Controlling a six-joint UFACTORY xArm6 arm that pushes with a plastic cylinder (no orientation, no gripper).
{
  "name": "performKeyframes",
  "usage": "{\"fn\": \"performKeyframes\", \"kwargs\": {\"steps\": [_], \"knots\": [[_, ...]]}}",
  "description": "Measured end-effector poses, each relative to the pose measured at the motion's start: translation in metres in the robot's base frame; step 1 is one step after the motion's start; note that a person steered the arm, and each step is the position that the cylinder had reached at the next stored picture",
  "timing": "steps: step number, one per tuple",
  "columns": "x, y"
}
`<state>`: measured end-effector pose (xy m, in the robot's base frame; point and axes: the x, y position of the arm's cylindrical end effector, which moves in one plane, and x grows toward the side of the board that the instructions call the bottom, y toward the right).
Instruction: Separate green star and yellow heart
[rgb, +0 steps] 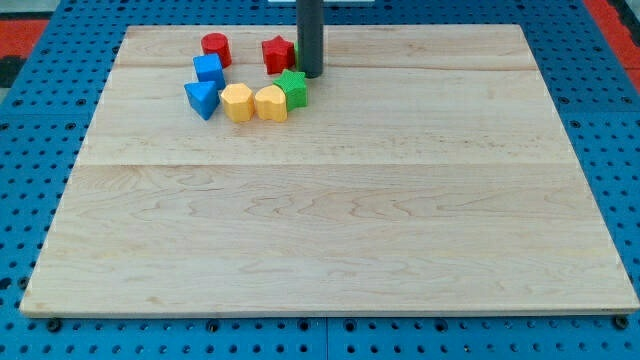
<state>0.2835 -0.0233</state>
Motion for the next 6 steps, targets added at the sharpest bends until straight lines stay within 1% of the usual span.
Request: {"fn": "performKeyframes", "kwargs": {"steps": [2,3,4,5,6], "knots": [[0.0,-0.027],[-0.001,-0.063],[0.008,-0.08],[0.008,-0.097],[0.008,-0.102]]}}
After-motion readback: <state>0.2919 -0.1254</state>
